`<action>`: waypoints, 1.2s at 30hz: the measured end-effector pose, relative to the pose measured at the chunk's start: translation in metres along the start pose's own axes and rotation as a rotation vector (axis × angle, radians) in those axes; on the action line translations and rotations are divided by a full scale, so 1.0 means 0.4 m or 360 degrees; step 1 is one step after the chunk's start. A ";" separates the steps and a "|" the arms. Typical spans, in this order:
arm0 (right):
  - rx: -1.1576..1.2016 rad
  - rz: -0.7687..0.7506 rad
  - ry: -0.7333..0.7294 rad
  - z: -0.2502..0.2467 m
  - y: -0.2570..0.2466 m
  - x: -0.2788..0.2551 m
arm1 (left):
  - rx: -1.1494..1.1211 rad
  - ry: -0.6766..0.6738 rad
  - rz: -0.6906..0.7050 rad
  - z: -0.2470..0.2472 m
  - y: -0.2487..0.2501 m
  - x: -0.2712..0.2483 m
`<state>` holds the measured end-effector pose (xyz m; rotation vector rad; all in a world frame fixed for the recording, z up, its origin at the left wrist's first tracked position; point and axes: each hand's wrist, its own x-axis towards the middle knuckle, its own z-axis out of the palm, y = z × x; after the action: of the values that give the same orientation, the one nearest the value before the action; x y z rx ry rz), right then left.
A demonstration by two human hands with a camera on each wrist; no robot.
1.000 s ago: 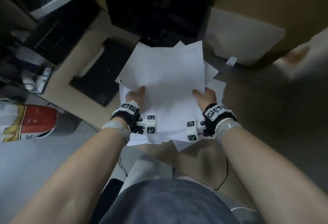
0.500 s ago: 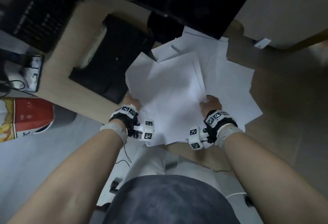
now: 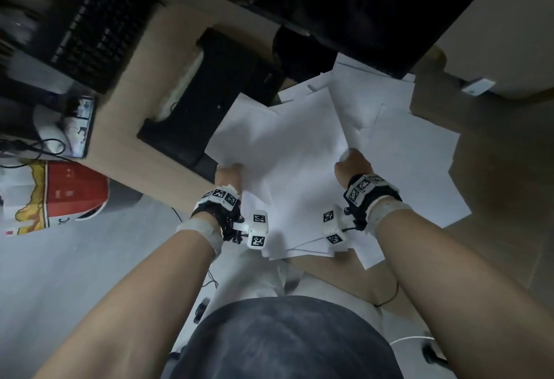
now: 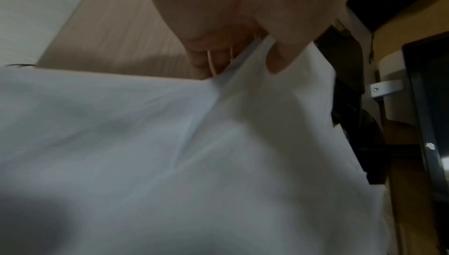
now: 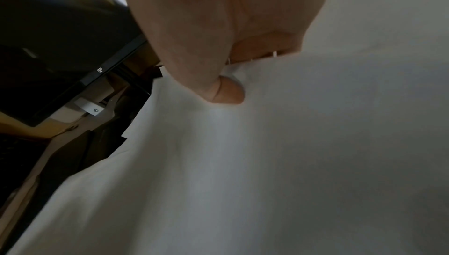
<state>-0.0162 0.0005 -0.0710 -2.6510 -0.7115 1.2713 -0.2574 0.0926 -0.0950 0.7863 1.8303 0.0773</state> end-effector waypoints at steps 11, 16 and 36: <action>0.0049 -0.0040 -0.0058 -0.012 0.029 0.014 | -0.0228 0.0345 0.0290 0.026 0.055 -0.015; 0.0313 -0.0224 -0.0113 -0.004 0.031 0.008 | 0.0163 0.0214 0.0325 0.008 0.061 -0.026; 0.0406 0.0156 -0.0278 0.087 0.055 -0.059 | -0.0244 0.0074 0.0269 0.034 0.086 -0.053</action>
<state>-0.0473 -0.0331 -0.0833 -2.4177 -0.4092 1.5206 -0.2253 0.1034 -0.0693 0.8350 1.7745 0.3433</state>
